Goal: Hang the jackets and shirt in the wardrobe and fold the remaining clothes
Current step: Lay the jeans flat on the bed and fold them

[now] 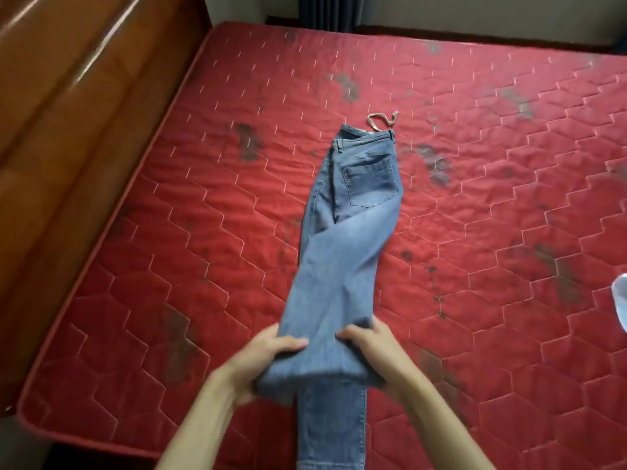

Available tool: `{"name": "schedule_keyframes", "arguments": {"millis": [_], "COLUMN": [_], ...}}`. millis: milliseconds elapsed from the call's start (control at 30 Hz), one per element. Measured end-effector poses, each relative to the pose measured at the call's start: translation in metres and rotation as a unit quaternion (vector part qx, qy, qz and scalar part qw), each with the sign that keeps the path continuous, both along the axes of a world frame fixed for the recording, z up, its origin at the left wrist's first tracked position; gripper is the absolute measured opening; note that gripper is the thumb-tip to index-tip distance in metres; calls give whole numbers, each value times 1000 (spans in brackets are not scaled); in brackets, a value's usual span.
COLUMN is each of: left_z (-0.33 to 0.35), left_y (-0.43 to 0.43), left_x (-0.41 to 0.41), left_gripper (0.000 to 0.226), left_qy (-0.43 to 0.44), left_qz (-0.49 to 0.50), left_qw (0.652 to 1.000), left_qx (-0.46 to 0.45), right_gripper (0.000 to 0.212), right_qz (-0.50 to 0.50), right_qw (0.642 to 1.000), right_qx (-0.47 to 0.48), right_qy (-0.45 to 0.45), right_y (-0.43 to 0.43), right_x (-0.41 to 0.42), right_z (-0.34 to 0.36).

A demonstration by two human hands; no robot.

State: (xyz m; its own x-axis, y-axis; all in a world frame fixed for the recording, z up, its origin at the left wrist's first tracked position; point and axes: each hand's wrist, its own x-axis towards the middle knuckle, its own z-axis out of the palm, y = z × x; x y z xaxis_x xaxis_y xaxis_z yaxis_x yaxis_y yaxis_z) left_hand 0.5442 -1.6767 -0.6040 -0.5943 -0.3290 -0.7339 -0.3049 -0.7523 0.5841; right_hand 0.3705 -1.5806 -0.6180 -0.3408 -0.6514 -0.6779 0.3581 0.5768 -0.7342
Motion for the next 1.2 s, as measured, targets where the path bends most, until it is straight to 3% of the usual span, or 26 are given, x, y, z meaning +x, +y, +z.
{"name": "schedule_keyframes", "arguments": {"millis": [133, 267, 300, 400, 500, 600, 733, 900, 1000, 1200], "left_z": [-70, -123, -131, -145, -152, -154, -147, -164, -171, -172], "left_y": [68, 125, 134, 148, 154, 159, 159, 158, 152, 114], "left_x": [33, 52, 54, 53, 54, 61, 74, 90, 89, 32], "left_gripper": [38, 26, 21, 14, 19, 30, 26, 9, 10, 21], "left_qy": [-106, -155, -166, -204, -234, -215, -162, -269, -316, -288], "left_qz": [-78, -75, -71, -45, -32, -10, -66, -146, -146, -71], "left_qw": [989, 983, 982, 978, 971, 975, 974, 951, 928, 928], "left_qx": [60, 66, 49, -6, -26, 57, 143, -36, -134, -225], "right_gripper": [21, 22, 27, 68, 43, 39, 24, 23, 37, 38], "right_qz": [-11, -61, -48, 8, 50, 74, 81, 108, 101, 14], "right_qw": [990, 975, 976, 977, 980, 981, 980, 969, 960, 971], "right_qx": [141, 210, 209, 204, 190, 174, 178, 220, 249, 229], "right_qy": [25, -28, -39, -56, -39, -41, -40, 40, 76, 69], "right_y": [63, 110, 118, 141, 155, 158, 153, 153, 152, 118], "right_x": [12, 20, 22, 22, 21, 24, 26, 22, 19, 5], "right_z": [-84, -121, -123, -135, -139, -137, -129, -143, -152, -149]}}
